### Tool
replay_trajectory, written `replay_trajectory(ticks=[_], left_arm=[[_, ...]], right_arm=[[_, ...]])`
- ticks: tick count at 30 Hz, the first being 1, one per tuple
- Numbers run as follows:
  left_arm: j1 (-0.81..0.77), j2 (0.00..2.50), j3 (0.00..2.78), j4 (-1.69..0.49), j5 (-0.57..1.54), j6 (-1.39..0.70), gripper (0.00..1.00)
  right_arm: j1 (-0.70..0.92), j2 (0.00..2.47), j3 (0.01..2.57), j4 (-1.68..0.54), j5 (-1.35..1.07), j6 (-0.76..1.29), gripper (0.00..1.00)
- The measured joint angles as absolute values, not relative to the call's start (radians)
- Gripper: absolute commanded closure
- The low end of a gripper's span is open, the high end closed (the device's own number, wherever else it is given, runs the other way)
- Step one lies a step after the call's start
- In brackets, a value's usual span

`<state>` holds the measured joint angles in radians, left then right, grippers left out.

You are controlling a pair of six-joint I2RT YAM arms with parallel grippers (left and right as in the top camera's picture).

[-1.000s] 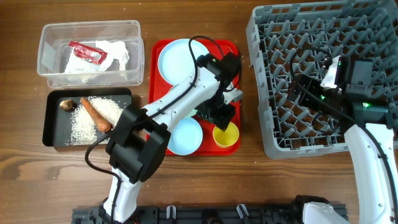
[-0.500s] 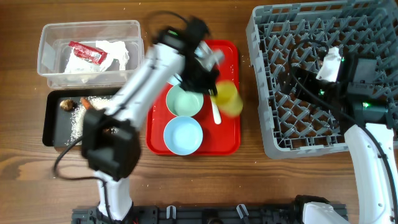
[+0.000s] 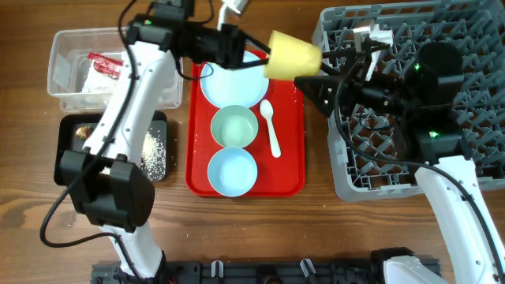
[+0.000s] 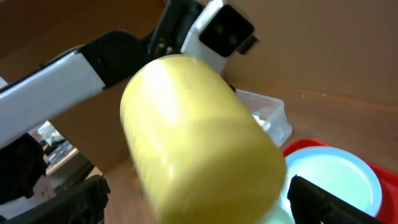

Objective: Sort waste into correct bins and load items into the dishwasher rack
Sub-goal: 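Grasp the yellow cup with the left gripper and hand it to the right gripper, then place the yellow cup upside down in the dishwasher rack with the right gripper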

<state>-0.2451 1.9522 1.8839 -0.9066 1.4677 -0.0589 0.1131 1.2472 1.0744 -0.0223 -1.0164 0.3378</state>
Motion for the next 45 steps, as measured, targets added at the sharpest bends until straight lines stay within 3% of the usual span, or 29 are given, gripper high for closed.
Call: replay_trajectory(ticks=[2, 5, 7, 8, 14, 18, 20, 25, 30, 37, 44, 45], left_arm=[[-0.285, 1.952, 1.884, -0.899, 1.468, -0.059, 0.96], [-0.313, 1.952, 1.884, -0.893, 1.462, -0.059, 0.96], [-0.311, 1.952, 1.884, -0.892, 1.462, -0.058, 0.94], [-0.311, 1.952, 1.884, -0.89, 1.464, -0.058, 0.83], [-0.313, 1.952, 1.884, -0.889, 1.46, -0.065, 0.63], [-0.313, 1.952, 1.884, -0.907, 1.228, -0.066, 0.55], [-0.313, 1.952, 1.884, -0.936, 0.999, -0.066, 0.51], [-0.313, 1.952, 1.884, -0.989, 0.553, -0.066, 0.48], [-0.313, 1.955, 1.884, -0.987, 0.364, -0.065, 0.49], [-0.313, 1.983, 1.884, -0.987, 0.318, -0.065, 0.49], [-0.313, 1.984, 1.884, -0.991, 0.318, -0.065, 0.49], [-0.313, 1.984, 1.884, -0.991, 0.318, -0.065, 0.49]], right_arm=[[0.122, 1.247, 1.074, -0.01, -1.012, 0.34, 0.09], [0.124, 1.247, 1.074, -0.001, -1.02, 0.344, 0.43], [0.126, 1.246, 1.075, 0.001, -1.025, 0.35, 0.46], [0.126, 1.246, 1.074, 0.001, -1.027, 0.356, 0.49], [0.123, 1.247, 1.074, -0.003, -1.02, 0.355, 0.51], [0.05, 1.245, 1.076, -0.082, -1.017, 0.34, 0.51], [-0.042, 1.245, 1.076, -0.18, -0.998, 0.323, 0.52], [-0.229, 1.187, 1.099, -0.636, -0.811, 0.21, 0.56], [-0.233, 1.153, 1.256, -1.142, -0.369, 0.154, 0.57], [-0.233, 1.295, 1.306, -1.34, -0.077, 0.179, 0.57], [-0.233, 1.563, 1.306, -1.369, -0.02, 0.189, 0.57], [-0.233, 1.58, 1.306, -1.374, -0.02, 0.189, 0.51]])
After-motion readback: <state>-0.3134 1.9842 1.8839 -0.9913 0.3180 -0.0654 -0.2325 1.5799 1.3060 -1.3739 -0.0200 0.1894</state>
